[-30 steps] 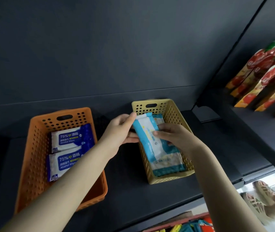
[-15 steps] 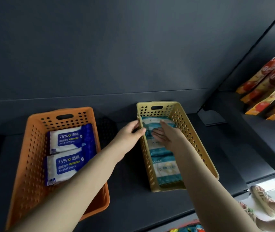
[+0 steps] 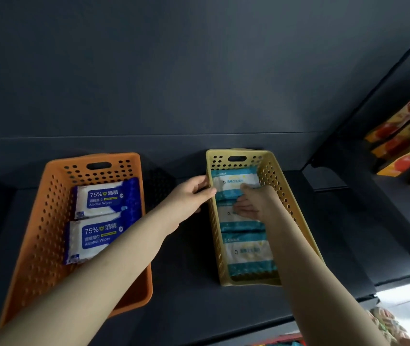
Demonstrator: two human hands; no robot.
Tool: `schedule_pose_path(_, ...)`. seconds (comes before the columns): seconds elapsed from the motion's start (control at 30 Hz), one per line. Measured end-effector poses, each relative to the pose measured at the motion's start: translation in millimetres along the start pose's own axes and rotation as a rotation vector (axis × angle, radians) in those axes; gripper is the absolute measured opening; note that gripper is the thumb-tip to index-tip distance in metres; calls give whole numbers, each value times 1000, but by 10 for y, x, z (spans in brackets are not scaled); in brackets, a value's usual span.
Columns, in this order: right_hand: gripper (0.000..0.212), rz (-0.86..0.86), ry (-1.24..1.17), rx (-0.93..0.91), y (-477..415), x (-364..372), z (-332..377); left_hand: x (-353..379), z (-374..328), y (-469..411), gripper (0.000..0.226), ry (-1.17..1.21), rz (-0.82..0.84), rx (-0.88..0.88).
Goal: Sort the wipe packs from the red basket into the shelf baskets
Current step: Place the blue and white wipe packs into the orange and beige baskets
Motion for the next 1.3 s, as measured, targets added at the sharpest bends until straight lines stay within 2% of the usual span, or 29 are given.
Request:
schedule_pose_path(0.17,30,31,-36,39,-65,49,5,1,-23,19,38,0,-6,-14)
schedule_pose_path(0.3,34,83,112,-39,78,-73,113,-20,-64,67,33,-49,-28,-8)
schedule_pose_path(0.4,30,73,246,-256,324,-189,275,-91,-158,193,41,-180,-93,48)
schedule_pose_path(0.47,15,-11,404,-477,572,-266,370,-188,-262,345,46,-257,-143,112)
schedule_pose_path(0.53,15,-82,510,-624,923,-311,389,-310,-357,580,43,-330,-196,186)
schedule_pose_path(0.67,25,-217,493,-816,1715,-263,141,-514,-324,1260,30,-354,-322,327)
schedule_pose_path(0.77,26,-276,438,-896,2333,-112,-320,-575,-43,1863,25,-285,-336,417)
schedule_pose_path(0.93,24,-275,432,-839,3240,218,-1388,-597,830,2875,22,-230,-247,462)
schedule_pose_path(1.1,24,-199,434,-704,3727,452,-2563,-442,1911,3644,26,-240,-137,299)
schedule_pose_path(1.3,22,-169,495,-477,3957,413,-3763,32,3007,3875,22,-269,-4,122)
Point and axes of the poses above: each hand's wrist, its own y-axis away from the middle knuckle, its own x-axis out of the palm, z = x × y, the point moved 4 cm from there along -y, towards the middle knuckle, and after that the axes turned 5 degrees about -x, right-handed, at the moved point
